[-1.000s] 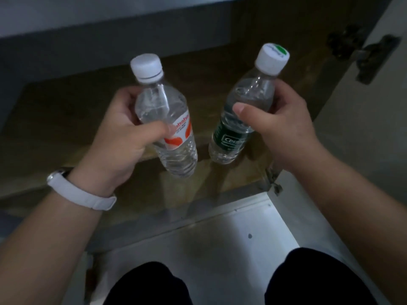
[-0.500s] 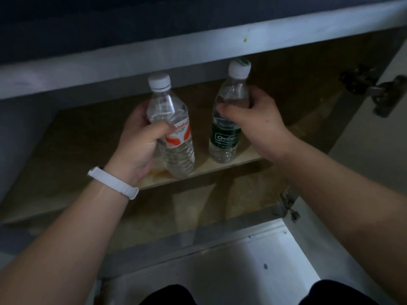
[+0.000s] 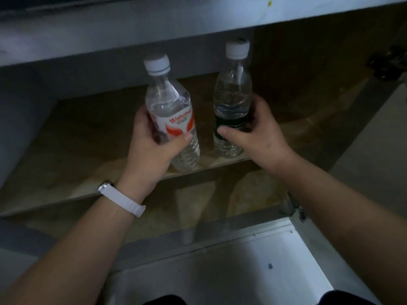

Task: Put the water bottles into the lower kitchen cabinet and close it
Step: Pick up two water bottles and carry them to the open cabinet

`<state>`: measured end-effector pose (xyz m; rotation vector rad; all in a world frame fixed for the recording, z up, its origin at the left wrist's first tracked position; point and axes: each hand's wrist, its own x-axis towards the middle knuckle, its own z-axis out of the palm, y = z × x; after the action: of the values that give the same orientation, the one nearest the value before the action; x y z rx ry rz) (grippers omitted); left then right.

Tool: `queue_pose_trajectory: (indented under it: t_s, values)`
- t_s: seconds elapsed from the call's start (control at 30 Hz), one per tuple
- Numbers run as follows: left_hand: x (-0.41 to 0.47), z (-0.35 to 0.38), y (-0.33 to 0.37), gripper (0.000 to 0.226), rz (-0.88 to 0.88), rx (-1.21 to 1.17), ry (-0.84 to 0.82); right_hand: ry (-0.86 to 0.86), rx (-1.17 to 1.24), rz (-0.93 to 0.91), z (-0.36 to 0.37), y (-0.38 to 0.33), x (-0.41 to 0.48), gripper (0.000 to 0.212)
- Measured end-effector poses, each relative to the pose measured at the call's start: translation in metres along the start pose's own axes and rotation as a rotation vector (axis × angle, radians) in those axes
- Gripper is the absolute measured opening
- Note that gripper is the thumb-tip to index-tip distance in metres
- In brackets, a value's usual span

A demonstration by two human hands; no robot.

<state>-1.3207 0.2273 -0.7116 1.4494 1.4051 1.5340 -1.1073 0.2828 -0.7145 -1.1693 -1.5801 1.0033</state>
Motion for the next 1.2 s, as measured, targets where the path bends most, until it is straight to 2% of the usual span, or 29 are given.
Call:
queue_pose_trajectory:
  t_s: [0.13,0.27,0.4,0.7,0.9,1.2]
  values:
    - [-0.011,0.007,-0.011,0.080,-0.064,0.041,0.040,0.010,-0.006,0.068,0.005,0.014,-0.008,0.094]
    - [-0.017,0.012,-0.018,0.071,-0.114,0.134,0.143,0.026,-0.069,0.072,0.012,0.017,-0.007,0.074]
    - [-0.011,0.008,-0.021,0.053,-0.146,0.128,0.165,0.071,-0.113,0.064,0.018,0.019,0.001,0.063]
    - [0.034,-0.035,-0.015,0.049,-0.279,0.091,0.109,0.059,-0.062,0.075,0.045,0.009,0.037,0.073]
    - [0.065,-0.057,-0.018,0.052,-0.290,0.106,0.171,0.079,-0.052,0.040,0.081,0.001,0.072,0.080]
    - [0.069,-0.072,-0.039,0.054,-0.313,0.076,0.202,0.035,-0.064,0.042,0.104,0.009,0.093,0.073]
